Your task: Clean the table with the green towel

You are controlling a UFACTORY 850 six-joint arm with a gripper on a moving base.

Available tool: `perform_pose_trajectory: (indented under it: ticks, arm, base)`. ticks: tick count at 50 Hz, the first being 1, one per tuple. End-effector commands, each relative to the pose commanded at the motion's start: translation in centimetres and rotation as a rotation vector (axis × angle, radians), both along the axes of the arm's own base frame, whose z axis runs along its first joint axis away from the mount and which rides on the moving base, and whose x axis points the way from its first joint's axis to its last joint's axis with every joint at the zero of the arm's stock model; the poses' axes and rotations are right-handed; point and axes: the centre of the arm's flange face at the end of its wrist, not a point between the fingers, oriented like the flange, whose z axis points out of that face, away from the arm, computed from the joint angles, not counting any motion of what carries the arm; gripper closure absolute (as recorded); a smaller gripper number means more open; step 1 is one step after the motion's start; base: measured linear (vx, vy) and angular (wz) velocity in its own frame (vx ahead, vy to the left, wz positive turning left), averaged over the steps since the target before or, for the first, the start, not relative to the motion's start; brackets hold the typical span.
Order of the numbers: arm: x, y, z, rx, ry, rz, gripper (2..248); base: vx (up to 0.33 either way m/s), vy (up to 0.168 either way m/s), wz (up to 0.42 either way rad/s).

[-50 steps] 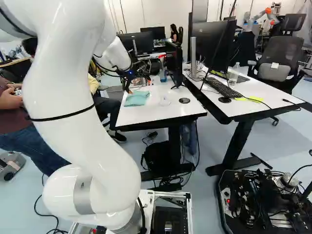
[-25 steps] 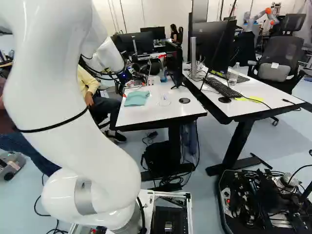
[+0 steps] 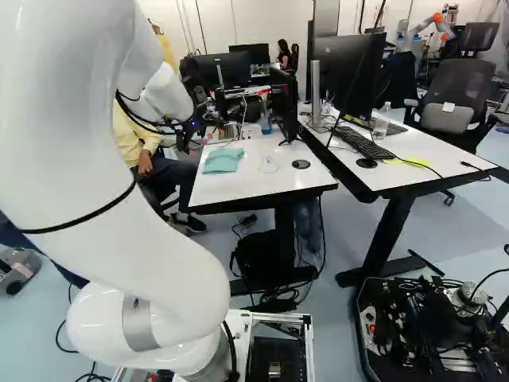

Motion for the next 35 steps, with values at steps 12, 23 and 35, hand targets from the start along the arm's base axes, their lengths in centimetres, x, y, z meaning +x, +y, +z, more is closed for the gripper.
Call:
perform_pose_trajectory:
  ticks: [12, 23, 35]
  arm:
    - [-1.0, 0.9, 0.5, 0.05, -0.079, 0.054, 3]
    - [-1.3, 0.1, 1.2, 0.127, -0.162, 0.05, 3]
    - [-0.7, -1.5, 1.6, 0.223, -0.206, -0.038, 3]
  base:
    - [0.0, 0.0, 0.0]
    - [0.0, 0.0, 0.0]
    - [0.0, 0.0, 0.0]
